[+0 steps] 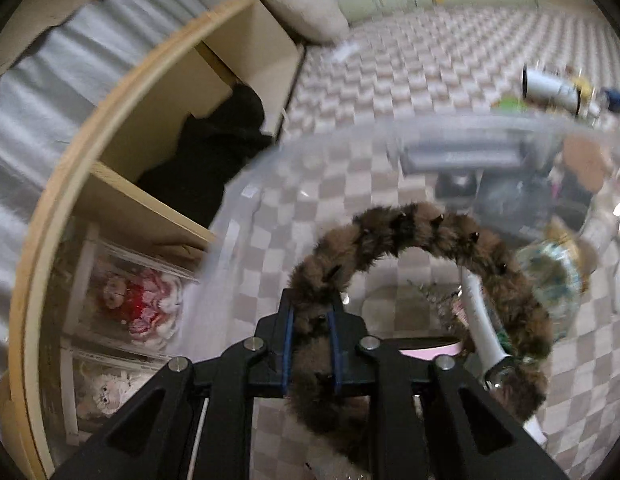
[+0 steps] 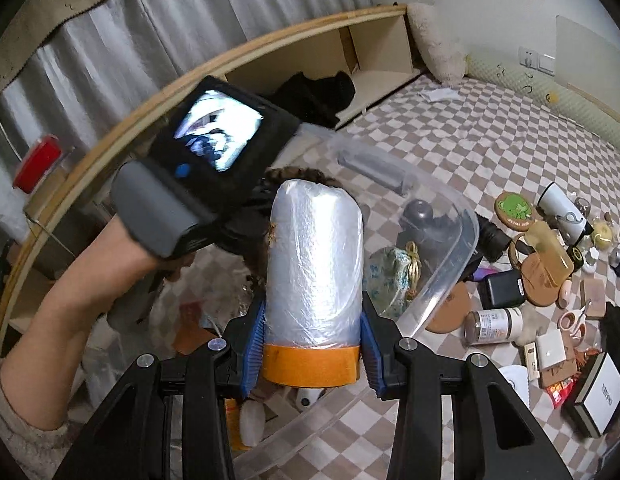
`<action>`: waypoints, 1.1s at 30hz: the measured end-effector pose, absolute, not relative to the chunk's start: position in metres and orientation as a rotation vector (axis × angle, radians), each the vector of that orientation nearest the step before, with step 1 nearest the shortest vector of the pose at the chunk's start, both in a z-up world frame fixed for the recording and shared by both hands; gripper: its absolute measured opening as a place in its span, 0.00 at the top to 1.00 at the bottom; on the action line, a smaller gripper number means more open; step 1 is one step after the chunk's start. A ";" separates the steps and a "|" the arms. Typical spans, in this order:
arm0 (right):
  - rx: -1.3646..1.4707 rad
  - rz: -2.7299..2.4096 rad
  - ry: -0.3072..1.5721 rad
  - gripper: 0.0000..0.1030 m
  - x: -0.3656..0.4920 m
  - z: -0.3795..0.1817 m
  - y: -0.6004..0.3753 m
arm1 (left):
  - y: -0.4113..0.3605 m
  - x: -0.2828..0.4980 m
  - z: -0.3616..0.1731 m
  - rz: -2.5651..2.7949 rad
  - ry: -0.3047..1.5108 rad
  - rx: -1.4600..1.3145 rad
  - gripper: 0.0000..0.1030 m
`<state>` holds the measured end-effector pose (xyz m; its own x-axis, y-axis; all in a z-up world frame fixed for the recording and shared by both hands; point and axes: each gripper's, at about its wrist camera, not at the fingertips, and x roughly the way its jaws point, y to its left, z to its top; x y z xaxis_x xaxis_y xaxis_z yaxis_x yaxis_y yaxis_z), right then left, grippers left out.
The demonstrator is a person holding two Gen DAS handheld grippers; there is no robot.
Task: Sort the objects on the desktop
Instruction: 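Carry the headband and wrapped tube into the clear bin and open both grippers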
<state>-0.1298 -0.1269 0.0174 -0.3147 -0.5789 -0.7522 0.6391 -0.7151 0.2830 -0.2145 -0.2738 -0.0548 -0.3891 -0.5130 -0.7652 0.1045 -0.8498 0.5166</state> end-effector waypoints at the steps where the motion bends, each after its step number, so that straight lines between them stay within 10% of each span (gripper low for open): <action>1: 1.153 -2.066 0.094 0.58 -0.131 0.015 -0.130 | -0.276 -0.218 -0.062 -2.259 -0.563 1.468 0.82; 5: 1.182 -2.027 0.144 0.58 -0.133 0.002 -0.143 | -0.278 -0.223 -0.071 -2.276 -0.521 1.448 0.72; 9: 1.200 -2.014 0.168 0.58 -0.135 -0.005 -0.153 | -0.266 -0.225 -0.073 -2.360 -0.467 1.457 0.37; 17: 1.215 -2.016 0.218 0.59 -0.137 -0.016 -0.162 | -0.254 -0.215 -0.063 -2.445 -0.465 1.397 0.13; 25: 1.209 -1.987 0.188 0.57 -0.128 -0.013 -0.156 | -0.269 -0.205 -0.025 -2.503 -0.355 1.266 0.12; 29: 1.193 -2.008 0.128 0.19 -0.125 -0.006 -0.150 | -0.268 -0.197 -0.014 -2.525 -0.337 1.253 0.12; 33: 1.161 -2.033 0.139 0.17 -0.118 0.003 -0.146 | -0.263 -0.184 -0.004 -2.549 -0.345 1.238 0.12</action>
